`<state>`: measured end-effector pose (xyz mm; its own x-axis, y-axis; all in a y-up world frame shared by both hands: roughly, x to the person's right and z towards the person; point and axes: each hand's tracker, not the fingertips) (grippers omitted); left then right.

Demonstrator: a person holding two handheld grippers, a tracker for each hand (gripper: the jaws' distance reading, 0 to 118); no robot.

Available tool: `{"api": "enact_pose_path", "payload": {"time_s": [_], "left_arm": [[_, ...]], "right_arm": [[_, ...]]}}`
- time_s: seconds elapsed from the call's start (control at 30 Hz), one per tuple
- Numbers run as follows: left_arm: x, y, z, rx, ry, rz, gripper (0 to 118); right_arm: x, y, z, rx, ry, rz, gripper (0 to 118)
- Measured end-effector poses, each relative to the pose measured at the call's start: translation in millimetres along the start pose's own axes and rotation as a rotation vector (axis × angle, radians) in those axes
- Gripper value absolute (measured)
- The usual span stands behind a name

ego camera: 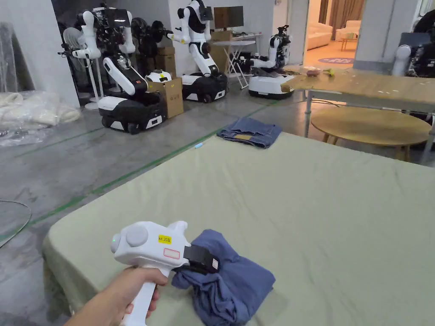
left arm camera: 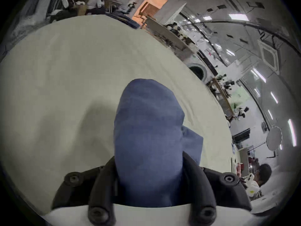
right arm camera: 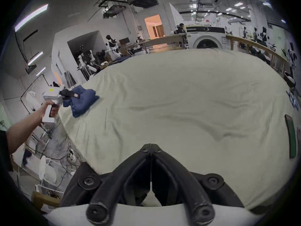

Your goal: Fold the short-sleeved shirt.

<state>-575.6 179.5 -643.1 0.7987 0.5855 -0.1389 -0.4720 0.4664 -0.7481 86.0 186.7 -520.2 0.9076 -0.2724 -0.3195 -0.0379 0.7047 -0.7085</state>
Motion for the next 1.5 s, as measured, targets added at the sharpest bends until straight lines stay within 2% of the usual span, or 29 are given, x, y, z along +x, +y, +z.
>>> {"api": "enact_pose_path", "payload": {"time_s": [0.1, 0.17, 0.2, 0.23, 0.3, 0.4, 0.43, 0.47, 0.5, 0.53, 0.57, 0.73, 0.83, 0.9, 0.97, 1.03, 1.13, 1.23, 1.27, 1.33, 1.5], "left_arm": [[-13.6, -6.8, -1.1, 0.029, 0.003, 0.018, 30], [-11.9, -14.9, 3.1, 0.025, 0.011, -0.001, 78], [-12.4, -16.0, 10.9, 0.057, 0.037, -0.037, 96], [-16.4, -15.9, 24.0, 0.089, 0.017, -0.047, 103], [-24.7, -14.3, 48.9, 0.142, 0.019, 0.000, 103], [-38.2, -11.5, 86.9, 0.179, 0.130, -0.004, 103], [-40.2, -13.0, 97.5, 0.186, 0.170, -0.010, 100], [-38.1, -15.0, 105.4, 0.166, 0.232, -0.027, 87], [-33.0, -18.8, 111.8, 0.175, 0.279, -0.059, 60], [-20.5, -23.0, 117.2, 0.184, 0.304, -0.089, 21], [-7.3, -26.7, 119.0, 0.196, 0.329, -0.119, 9], [97.8, -44.4, 108.3, 0.340, 0.323, -0.316, 6], [196.3, -67.8, 95.3, 0.450, 0.360, -0.469, 6], [251.9, -88.9, 87.3, 0.551, 0.372, -0.569, 6], [301.3, -105.9, 80.8, 0.618, 0.315, -0.616, 5], [345.7, -117.5, 76.5, 0.650, 0.252, -0.661, 5], [401.5, -130.6, 70.6, 0.704, 0.261, -0.716, 5], [439.0, -148.0, 75.9, 0.702, 0.246, -0.717, 5], [446.5, -157.1, 79.6, 0.733, 0.242, -0.686, 5], [455.1, -166.2, 82.5, 0.740, 0.139, -0.656, 5], [466.6, -174.6, 82.8, 0.703, 0.139, -0.709, 5]], "right_arm": [[-6.9, -3.0, -4.3, -0.013, 0.016, -0.017, 0], [-11.0, -2.6, -7.5, -0.024, 0.017, -0.018, 0], [-12.8, -1.8, -8.2, -0.033, 0.010, -0.009, 0], [-13.3, -1.2, -7.0, -0.039, 0.005, 0.000, 0], [-15.3, 0.5, -3.3, -0.034, 0.004, 0.014, 0], [-17.1, 1.5, 4.8, -0.017, 0.010, 0.016, 0], [-17.9, 1.5, 7.8, -0.010, 0.011, 0.014, 0], [-18.3, 0.9, 11.2, -0.003, 0.014, 0.011, 0], [-18.0, 0.4, 14.7, 0.004, 0.017, 0.008, 0], [-17.4, 1.4, 17.5, 0.009, 0.019, 0.009, 0], [-16.1, 4.5, 20.3, 0.013, 0.018, 0.014, 0], [-8.0, 43.8, 43.1, 0.112, -0.074, 0.075, 0], [-7.3, 81.8, 61.6, 0.239, -0.194, 0.124, 0], [-7.0, 105.0, 76.1, 0.337, -0.271, 0.105, 0], [-4.1, 125.7, 89.5, 0.415, -0.298, 0.107, 0], [-2.6, 139.6, 97.2, 0.472, -0.380, 0.158, 0], [3.5, 158.6, 111.5, 0.531, -0.446, 0.211, 0], [8.8, 171.9, 133.9, 0.559, -0.454, 0.185, 0], [9.3, 174.2, 145.6, 0.575, -0.445, 0.140, 0], [9.5, 175.5, 165.6, 0.607, -0.416, 0.067, 0], [8.1, 176.6, 184.0, 0.608, -0.449, 0.108, 0]]}}
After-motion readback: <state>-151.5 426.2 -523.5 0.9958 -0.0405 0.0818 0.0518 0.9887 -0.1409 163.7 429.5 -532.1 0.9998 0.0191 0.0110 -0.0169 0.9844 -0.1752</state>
